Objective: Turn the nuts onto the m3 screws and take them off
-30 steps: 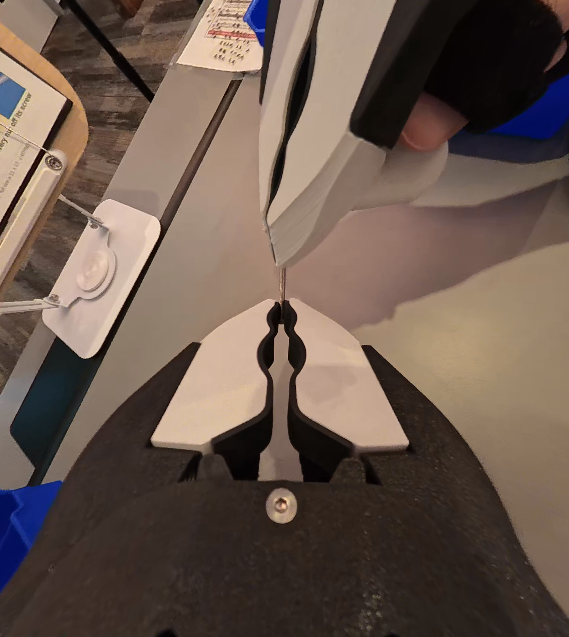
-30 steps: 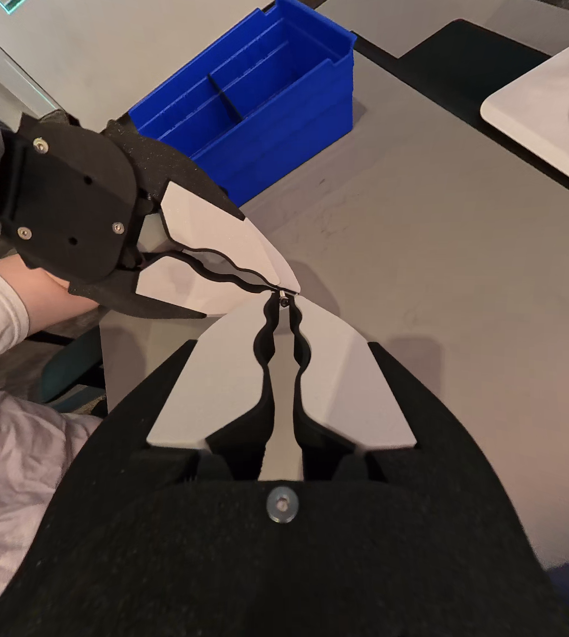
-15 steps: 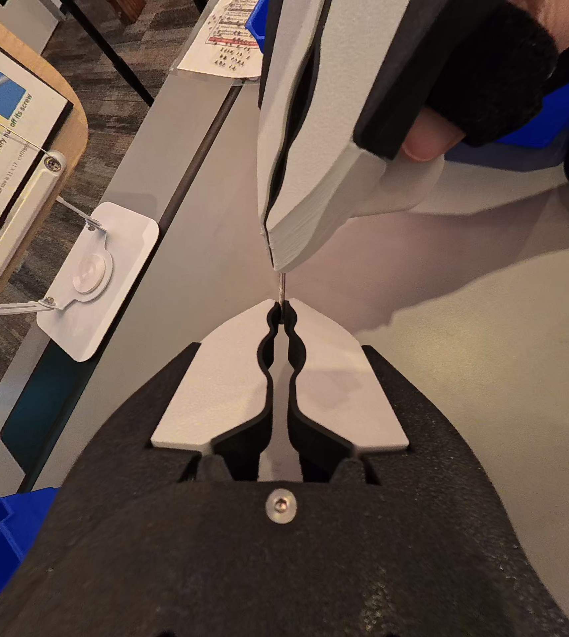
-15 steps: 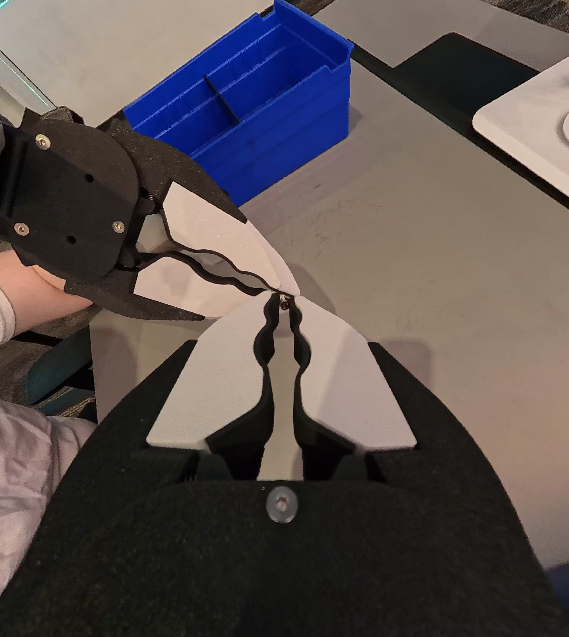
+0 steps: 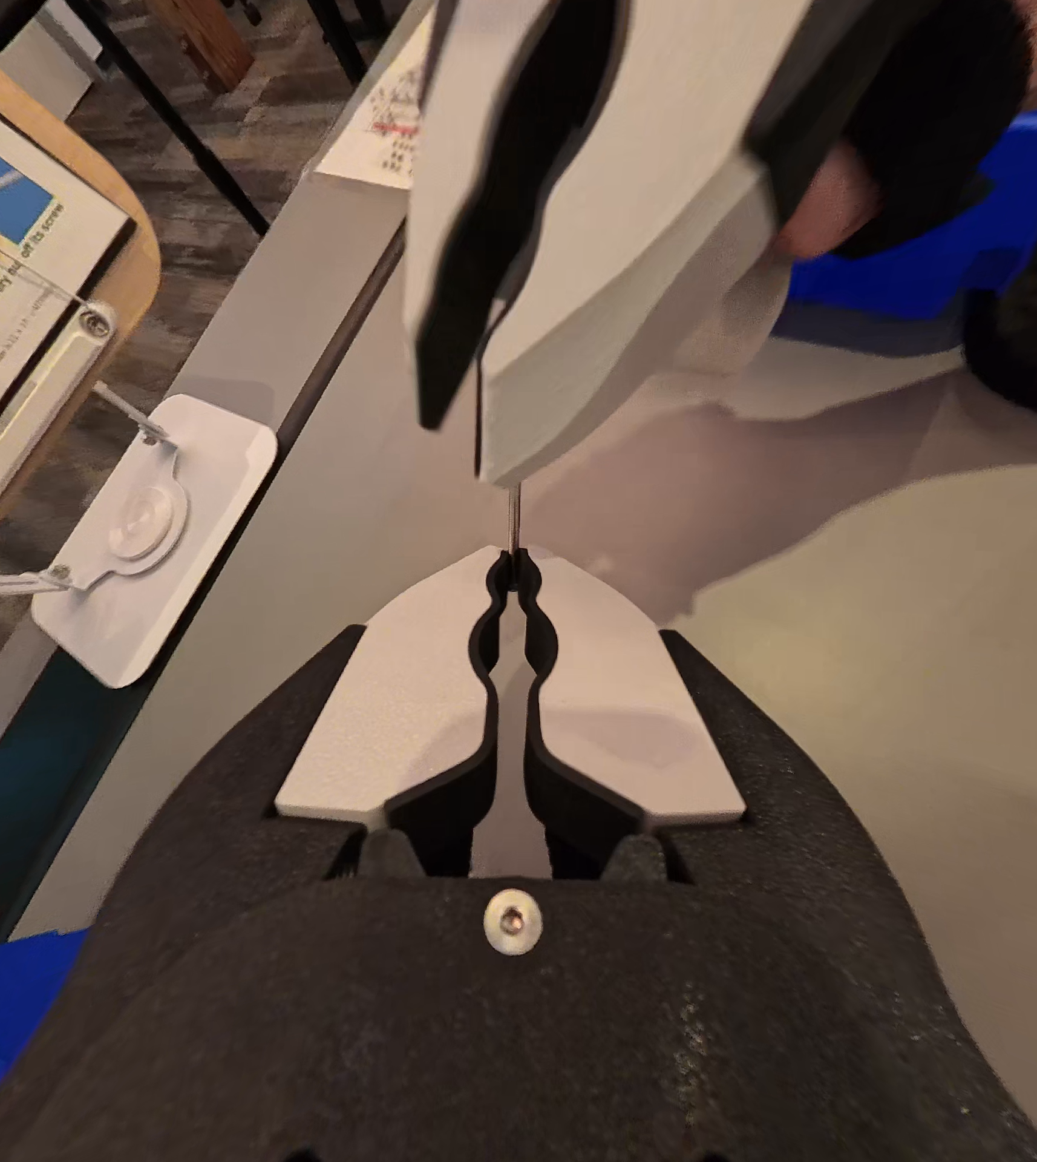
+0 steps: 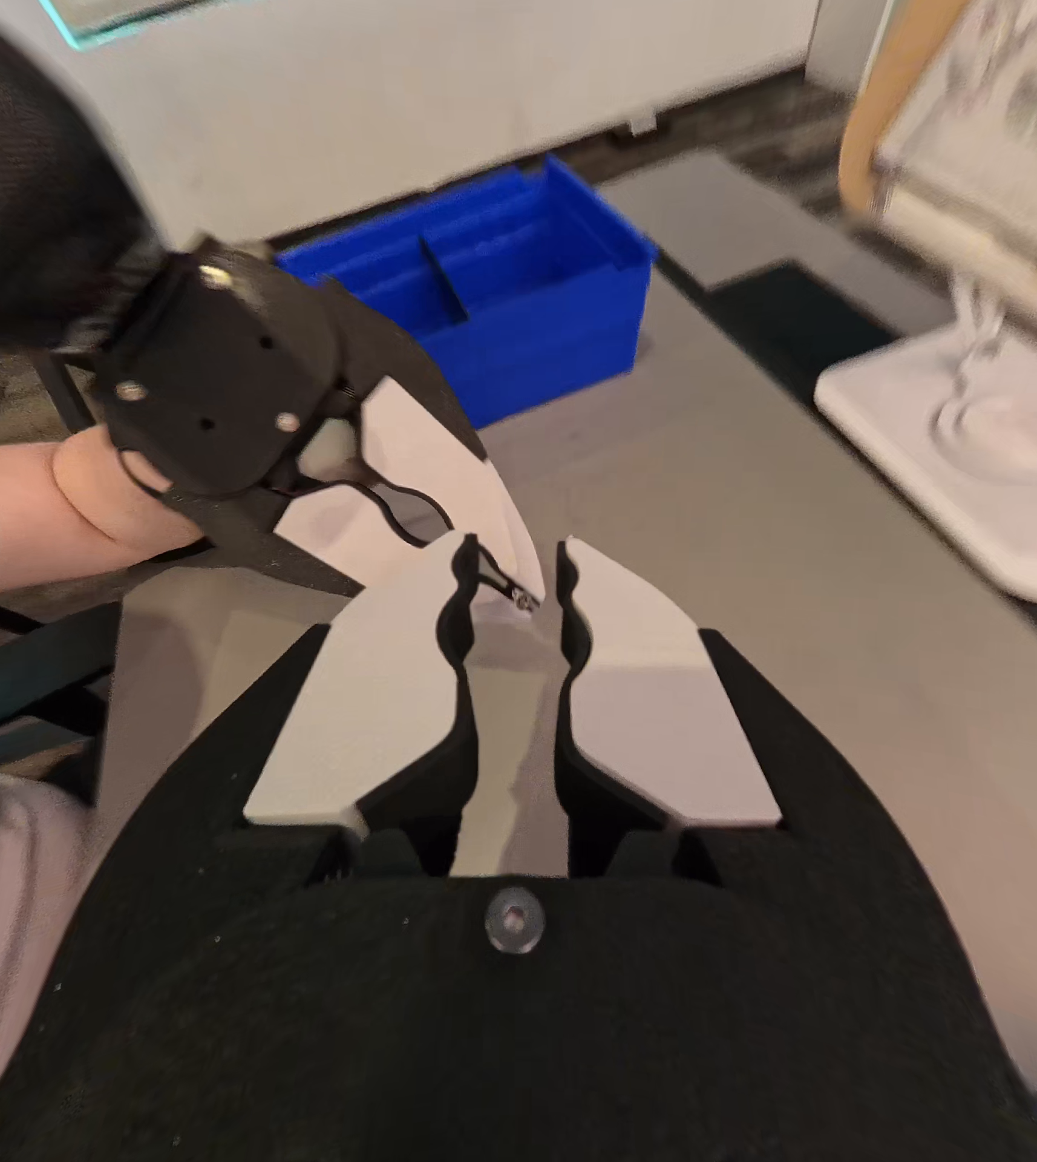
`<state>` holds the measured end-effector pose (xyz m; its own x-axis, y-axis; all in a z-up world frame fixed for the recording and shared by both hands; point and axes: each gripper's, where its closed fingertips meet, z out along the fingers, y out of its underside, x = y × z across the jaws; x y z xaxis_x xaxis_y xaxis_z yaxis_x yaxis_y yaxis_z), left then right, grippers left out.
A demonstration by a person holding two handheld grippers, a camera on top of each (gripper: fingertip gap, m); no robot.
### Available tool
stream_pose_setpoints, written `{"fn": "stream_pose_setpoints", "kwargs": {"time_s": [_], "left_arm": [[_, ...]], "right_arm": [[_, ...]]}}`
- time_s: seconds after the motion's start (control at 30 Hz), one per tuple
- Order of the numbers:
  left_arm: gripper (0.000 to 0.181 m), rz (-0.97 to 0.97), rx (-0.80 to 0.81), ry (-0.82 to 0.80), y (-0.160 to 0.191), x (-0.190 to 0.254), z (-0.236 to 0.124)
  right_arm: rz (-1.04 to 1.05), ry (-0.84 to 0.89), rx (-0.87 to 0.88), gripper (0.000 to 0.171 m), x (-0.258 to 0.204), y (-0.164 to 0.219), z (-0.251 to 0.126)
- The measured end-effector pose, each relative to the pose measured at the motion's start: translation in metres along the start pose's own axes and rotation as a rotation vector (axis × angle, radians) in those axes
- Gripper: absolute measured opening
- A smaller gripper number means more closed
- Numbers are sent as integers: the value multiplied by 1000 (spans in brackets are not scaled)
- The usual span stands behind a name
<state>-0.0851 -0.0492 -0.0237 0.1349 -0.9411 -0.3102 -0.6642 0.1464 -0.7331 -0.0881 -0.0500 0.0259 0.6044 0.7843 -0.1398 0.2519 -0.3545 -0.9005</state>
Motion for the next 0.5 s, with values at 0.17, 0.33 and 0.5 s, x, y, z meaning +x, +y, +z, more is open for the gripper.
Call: {"fn": "stream_pose_setpoints", "kwargs": {"time_s": [0.17,0.33,0.5], "left_arm": [[2,-74,250,199,-31,10,-20],[2,-118,503,368,-59,22,-48],[2,-112,648,519,-75,41,-71]], "right_arm": [[-295,-63,181,28,-25,-31,-32],[-446,-222,316,25,-58,-41,-60],[-402,-350,405,23,-70,-46,-65]]}}
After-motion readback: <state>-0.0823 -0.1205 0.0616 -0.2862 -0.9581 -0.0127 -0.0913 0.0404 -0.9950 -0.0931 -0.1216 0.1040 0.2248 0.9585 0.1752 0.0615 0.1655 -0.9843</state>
